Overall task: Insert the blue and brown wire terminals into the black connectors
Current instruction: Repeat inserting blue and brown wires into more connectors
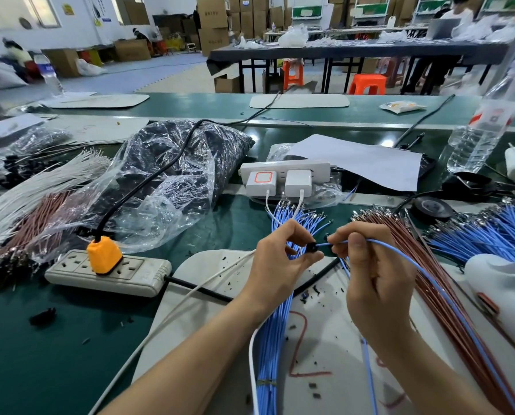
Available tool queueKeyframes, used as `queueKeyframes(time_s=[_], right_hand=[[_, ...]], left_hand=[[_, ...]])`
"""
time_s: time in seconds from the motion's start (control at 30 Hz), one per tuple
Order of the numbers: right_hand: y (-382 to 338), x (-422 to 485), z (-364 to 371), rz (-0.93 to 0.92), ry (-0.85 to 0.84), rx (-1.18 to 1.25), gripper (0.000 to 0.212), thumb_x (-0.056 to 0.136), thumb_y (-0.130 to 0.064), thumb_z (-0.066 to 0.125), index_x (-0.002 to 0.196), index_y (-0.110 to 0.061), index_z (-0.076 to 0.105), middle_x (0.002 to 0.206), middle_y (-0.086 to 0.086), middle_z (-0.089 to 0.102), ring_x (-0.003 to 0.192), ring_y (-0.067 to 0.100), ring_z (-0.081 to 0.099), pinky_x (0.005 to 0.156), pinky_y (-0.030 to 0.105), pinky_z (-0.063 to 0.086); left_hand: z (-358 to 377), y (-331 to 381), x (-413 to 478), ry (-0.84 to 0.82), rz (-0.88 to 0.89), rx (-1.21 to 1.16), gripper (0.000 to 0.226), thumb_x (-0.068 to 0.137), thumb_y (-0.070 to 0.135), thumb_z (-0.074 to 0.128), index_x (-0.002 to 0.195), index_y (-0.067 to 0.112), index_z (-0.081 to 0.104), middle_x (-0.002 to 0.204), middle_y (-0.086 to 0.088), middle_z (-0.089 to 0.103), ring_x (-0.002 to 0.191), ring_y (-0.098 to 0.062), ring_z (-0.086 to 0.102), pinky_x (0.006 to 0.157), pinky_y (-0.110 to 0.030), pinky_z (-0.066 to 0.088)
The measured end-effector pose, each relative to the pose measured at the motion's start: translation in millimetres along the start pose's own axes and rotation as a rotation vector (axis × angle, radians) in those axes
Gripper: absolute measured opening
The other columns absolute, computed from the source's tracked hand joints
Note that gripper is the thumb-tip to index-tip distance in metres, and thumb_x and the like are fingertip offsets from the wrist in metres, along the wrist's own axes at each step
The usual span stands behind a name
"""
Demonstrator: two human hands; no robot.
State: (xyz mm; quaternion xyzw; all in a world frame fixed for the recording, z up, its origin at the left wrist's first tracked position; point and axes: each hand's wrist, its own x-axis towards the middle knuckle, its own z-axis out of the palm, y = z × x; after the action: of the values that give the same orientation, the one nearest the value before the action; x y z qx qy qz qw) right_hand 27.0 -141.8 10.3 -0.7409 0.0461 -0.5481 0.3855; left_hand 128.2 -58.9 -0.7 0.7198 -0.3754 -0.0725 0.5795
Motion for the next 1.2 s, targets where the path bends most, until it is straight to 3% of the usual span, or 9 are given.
queueKeyframes(time_s=[0.17,0.3,0.4,0.5,0.57,0.73,0.93,1.07,1.2], right_hand=[[3.1,-3.6,1.3,0.003,-0.029,-0.060,0.028,0.098,-0.021,0.038,0.090,-0.006,0.060,0.080,0.004,0.064,0.073,0.019,0.063,0.065,0.038,0.051],[2.0,-3.2,2.8,0.057,-0.067,-0.033,0.023,0.097,-0.023,0.038,0.091,-0.013,0.059,0.080,0.000,0.064,0.075,0.015,0.063,0.065,0.036,0.051],[1.1,-3.8,5.2,0.103,-0.120,-0.030,0.027,0.097,-0.025,0.038,0.091,-0.013,0.061,0.083,-0.006,0.064,0.077,0.008,0.063,0.068,0.029,0.051],[2.6,-4.6,7.4,0.134,-0.158,-0.061,0.028,0.098,-0.021,0.042,0.091,-0.007,0.066,0.085,-0.006,0.066,0.082,0.001,0.062,0.074,0.013,0.046],[2.9,-5.1,8.8,0.140,-0.150,-0.110,0.025,0.096,-0.014,0.046,0.092,-0.006,0.069,0.088,0.000,0.066,0.084,0.001,0.060,0.074,0.011,0.043],[1.4,-5.3,11.8,0.209,-0.129,-0.155,0.024,0.090,-0.014,0.050,0.097,-0.015,0.073,0.093,0.000,0.052,0.087,-0.002,0.051,0.072,0.007,0.037],[9.1,-1.6,10.6,0.470,-0.095,0.074,0.023,0.097,-0.013,0.053,0.104,-0.023,0.072,0.093,-0.008,0.054,0.075,0.014,0.051,0.069,0.031,0.040],[10.1,1.2,8.6,0.538,-0.113,0.160,0.026,0.096,-0.009,0.053,0.099,-0.027,0.072,0.100,0.006,0.057,0.057,0.014,0.048,0.053,0.025,0.040],[9.3,-1.1,9.3,0.529,-0.177,0.138,0.026,0.095,-0.008,0.054,0.103,-0.025,0.073,0.097,-0.001,0.057,0.066,0.014,0.053,0.061,0.028,0.043]], left_hand=[[0.3,0.6,-0.1,-0.004,0.001,-0.018,0.019,0.077,0.012,0.079,0.084,0.010,0.060,0.080,0.002,0.064,0.079,-0.015,0.059,0.077,-0.042,0.050],[0.0,0.0,-0.2,-0.017,0.010,-0.012,0.019,0.078,0.015,0.079,0.081,0.011,0.060,0.078,0.004,0.064,0.073,-0.008,0.056,0.071,-0.033,0.049],[0.1,0.1,-0.3,-0.029,0.034,-0.004,0.019,0.078,0.014,0.077,0.077,0.013,0.058,0.075,0.004,0.062,0.072,-0.007,0.054,0.073,-0.033,0.048],[1.9,1.0,-0.6,-0.026,0.126,0.068,0.026,0.077,0.004,0.076,0.077,0.019,0.055,0.073,0.012,0.057,0.069,0.003,0.051,0.071,-0.017,0.043],[2.3,0.3,-1.3,-0.011,0.156,0.089,0.022,0.076,0.003,0.076,0.082,0.016,0.059,0.077,0.012,0.060,0.072,0.008,0.053,0.071,-0.007,0.038],[-0.5,-2.2,-1.3,-0.003,0.162,0.074,0.016,0.081,0.010,0.074,0.090,0.016,0.062,0.086,0.009,0.064,0.079,0.010,0.055,0.075,-0.004,0.037],[3.9,-6.8,1.6,0.074,0.144,0.076,0.019,0.077,0.012,0.079,0.088,0.009,0.064,0.084,0.003,0.069,0.080,-0.003,0.061,0.075,-0.007,0.040],[3.6,-7.6,1.8,0.076,0.151,0.062,0.020,0.075,0.010,0.080,0.087,0.009,0.064,0.083,0.004,0.068,0.080,-0.003,0.062,0.077,-0.011,0.042],[3.6,-6.8,0.4,0.071,0.167,0.036,0.018,0.076,0.009,0.078,0.086,0.008,0.063,0.080,0.010,0.066,0.077,0.002,0.060,0.076,-0.013,0.043]])
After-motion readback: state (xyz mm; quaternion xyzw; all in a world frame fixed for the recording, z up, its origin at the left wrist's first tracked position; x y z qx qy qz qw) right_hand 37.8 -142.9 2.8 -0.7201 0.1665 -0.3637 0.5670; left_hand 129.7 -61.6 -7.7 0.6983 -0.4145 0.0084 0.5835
